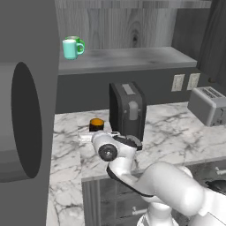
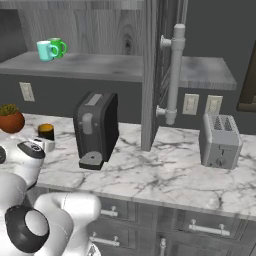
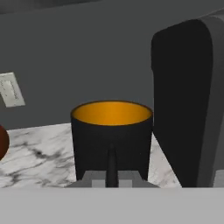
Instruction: Pick the mug on the counter and place it in the cabinet with the handle facing the right, like the mugs already inside.
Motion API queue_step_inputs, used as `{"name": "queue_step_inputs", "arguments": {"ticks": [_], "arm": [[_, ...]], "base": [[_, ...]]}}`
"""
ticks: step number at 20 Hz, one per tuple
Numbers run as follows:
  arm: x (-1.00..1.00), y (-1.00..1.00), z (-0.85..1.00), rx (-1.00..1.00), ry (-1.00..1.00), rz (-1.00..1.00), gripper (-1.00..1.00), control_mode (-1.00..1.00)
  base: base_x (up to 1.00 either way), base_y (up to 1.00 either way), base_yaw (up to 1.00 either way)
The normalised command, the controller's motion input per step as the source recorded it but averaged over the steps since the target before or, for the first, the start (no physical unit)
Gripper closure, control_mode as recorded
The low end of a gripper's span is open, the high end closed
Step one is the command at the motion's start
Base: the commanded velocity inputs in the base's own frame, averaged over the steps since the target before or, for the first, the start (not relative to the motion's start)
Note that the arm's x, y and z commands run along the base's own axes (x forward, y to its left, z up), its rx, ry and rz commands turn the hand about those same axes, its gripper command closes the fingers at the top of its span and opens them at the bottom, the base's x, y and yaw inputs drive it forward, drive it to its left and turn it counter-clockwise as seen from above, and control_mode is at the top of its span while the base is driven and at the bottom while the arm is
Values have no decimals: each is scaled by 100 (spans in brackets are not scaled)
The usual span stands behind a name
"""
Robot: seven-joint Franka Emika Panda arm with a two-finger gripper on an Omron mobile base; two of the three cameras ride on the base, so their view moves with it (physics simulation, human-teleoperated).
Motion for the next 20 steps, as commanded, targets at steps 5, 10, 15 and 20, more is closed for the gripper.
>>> {"name": "queue_step_inputs", "arguments": {"ticks": [5,10,15,20], "arm": [[-12,-5,31,21,11,25,100,-100],[0,-3,25,18,17,22,100,-100],[-3,0,54,7,17,22,100,-100],[-27,0,65,1,9,19,100,-100]], "base": [[0,0,0],[0,0,0],[0,0,0],[0,0,0]]}}
